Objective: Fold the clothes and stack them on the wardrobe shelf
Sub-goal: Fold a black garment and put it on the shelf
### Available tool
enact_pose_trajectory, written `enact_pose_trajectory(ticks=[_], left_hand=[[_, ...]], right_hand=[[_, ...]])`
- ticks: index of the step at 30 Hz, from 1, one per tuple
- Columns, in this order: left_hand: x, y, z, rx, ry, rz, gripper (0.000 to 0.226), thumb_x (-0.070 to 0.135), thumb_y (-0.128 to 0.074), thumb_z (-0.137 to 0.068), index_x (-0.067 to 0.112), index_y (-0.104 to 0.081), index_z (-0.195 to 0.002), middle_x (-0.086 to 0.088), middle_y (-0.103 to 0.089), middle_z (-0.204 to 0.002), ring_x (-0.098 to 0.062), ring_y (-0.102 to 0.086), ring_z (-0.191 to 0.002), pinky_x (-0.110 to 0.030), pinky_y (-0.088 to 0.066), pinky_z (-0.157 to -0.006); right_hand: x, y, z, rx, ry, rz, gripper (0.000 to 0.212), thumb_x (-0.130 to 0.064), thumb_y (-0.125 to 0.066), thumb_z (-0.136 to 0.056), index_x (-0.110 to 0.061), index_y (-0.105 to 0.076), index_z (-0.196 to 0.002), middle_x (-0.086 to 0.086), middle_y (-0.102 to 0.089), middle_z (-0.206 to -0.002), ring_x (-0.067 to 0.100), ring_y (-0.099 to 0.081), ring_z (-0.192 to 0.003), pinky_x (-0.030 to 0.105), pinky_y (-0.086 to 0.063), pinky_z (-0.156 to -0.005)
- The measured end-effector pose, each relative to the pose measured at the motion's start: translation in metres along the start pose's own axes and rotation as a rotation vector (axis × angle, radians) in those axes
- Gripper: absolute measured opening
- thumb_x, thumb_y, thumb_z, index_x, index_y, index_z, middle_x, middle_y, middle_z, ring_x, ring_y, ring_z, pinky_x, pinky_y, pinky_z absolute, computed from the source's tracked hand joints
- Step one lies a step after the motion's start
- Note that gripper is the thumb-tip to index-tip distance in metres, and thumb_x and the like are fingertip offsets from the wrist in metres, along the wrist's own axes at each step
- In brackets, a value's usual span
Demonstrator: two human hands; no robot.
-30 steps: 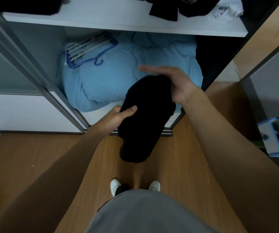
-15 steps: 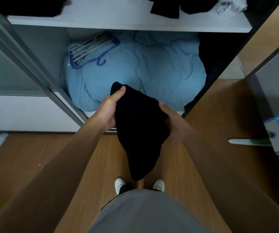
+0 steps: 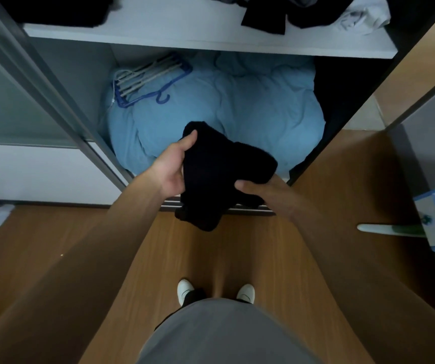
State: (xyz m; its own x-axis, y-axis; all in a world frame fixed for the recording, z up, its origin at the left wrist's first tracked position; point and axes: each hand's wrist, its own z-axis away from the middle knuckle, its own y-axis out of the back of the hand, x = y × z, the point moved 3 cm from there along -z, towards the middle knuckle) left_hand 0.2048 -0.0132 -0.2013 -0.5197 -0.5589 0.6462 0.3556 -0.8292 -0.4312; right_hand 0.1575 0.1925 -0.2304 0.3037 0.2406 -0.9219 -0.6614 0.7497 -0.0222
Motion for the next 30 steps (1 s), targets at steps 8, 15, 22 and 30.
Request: enact_pose_trajectory(ticks=[8,15,22,30], left_hand=[[0.016,0.010,0.000,0.005,-0.046,0.018,0.059,0.059,-0.045,-0.096,0.011,-0.079,-0.100,-0.012,-0.075,-0.108,-0.026,-0.075,-0.093,-0.034,-0.061,-0.068],[-0.039,0.029,0.002,-0.194,-0.131,-0.093,0.044,0.050,-0.060,-0.091,0.023,-0.068,-0.124,-0.003,-0.067,-0.130,-0.022,-0.062,-0.123,-0.036,-0.054,-0.095],[-0.031,0.011,0.001,0.015,-0.145,-0.055,0.026,0.033,-0.071,-0.089,0.012,-0.074,-0.105,-0.010,-0.076,-0.106,-0.023,-0.075,-0.092,-0.030,-0.059,-0.069],[-0.024,0.020,0.002,0.011,-0.047,0.175,0.046,0.053,-0.064,-0.089,0.010,-0.079,-0.100,-0.011,-0.076,-0.106,-0.024,-0.075,-0.093,-0.031,-0.061,-0.065]], right_hand=[[-0.015,-0.021,0.001,0.201,0.098,-0.093,0.046,-0.029,-0.072,-0.091,-0.023,-0.058,-0.135,-0.005,-0.068,-0.125,0.006,-0.066,-0.112,0.023,-0.052,-0.097],[-0.036,-0.016,-0.003,0.252,-0.176,-0.236,0.032,-0.020,-0.073,-0.091,-0.007,-0.068,-0.120,0.010,-0.074,-0.111,0.021,-0.073,-0.097,0.033,-0.061,-0.080],[-0.026,0.002,0.004,0.196,-0.273,-0.478,0.043,-0.041,-0.077,-0.084,-0.012,-0.071,-0.115,0.009,-0.076,-0.110,0.023,-0.074,-0.098,0.036,-0.058,-0.082],[0.005,-0.028,0.005,0.206,-0.107,-0.301,0.038,-0.021,-0.070,-0.093,-0.009,-0.064,-0.129,0.009,-0.072,-0.120,0.024,-0.068,-0.112,0.036,-0.055,-0.097]])
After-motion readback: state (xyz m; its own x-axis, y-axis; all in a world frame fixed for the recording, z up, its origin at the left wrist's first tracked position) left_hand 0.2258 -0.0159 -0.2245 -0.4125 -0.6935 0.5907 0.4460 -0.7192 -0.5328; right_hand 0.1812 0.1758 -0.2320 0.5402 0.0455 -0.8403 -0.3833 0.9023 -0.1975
